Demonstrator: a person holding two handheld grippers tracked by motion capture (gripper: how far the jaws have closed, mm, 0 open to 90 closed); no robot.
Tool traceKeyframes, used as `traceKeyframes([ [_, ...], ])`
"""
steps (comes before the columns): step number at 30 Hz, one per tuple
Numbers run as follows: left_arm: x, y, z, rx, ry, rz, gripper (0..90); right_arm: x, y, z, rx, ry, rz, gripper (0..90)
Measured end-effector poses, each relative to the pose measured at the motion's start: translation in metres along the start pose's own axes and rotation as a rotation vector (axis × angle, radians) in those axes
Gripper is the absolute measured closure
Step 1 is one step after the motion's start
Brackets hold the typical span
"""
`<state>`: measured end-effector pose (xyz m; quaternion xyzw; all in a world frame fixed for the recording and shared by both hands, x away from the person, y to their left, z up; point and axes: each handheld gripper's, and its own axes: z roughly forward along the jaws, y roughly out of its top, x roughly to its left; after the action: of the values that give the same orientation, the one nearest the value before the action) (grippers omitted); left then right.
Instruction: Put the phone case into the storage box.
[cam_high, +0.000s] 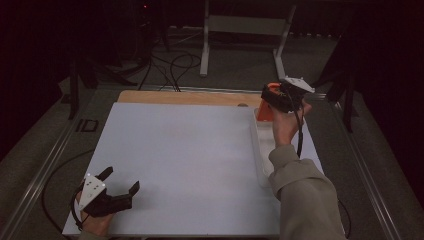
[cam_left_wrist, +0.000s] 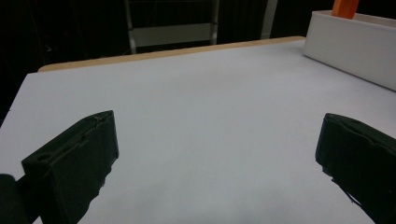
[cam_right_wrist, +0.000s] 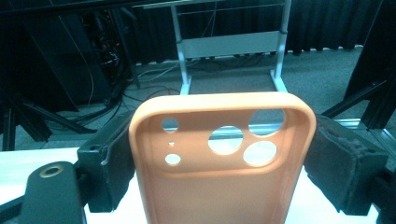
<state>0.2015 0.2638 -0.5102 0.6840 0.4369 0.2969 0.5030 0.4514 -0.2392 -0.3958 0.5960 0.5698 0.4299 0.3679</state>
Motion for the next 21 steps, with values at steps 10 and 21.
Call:
traceKeyframes([
  [10, 0.000, 0.000, -0.001, -0.006, 0.000, -0.002, 0.3, 0.001, -0.003, 0.005, 0.017, -0.016, -0.017, 16.5],
  [21, 0.000, 0.000, 0.000, -0.006, -0.002, -0.001, 0.3, 0.000, -0.012, 0.011, 0.045, -0.023, -0.020, 16.4],
])
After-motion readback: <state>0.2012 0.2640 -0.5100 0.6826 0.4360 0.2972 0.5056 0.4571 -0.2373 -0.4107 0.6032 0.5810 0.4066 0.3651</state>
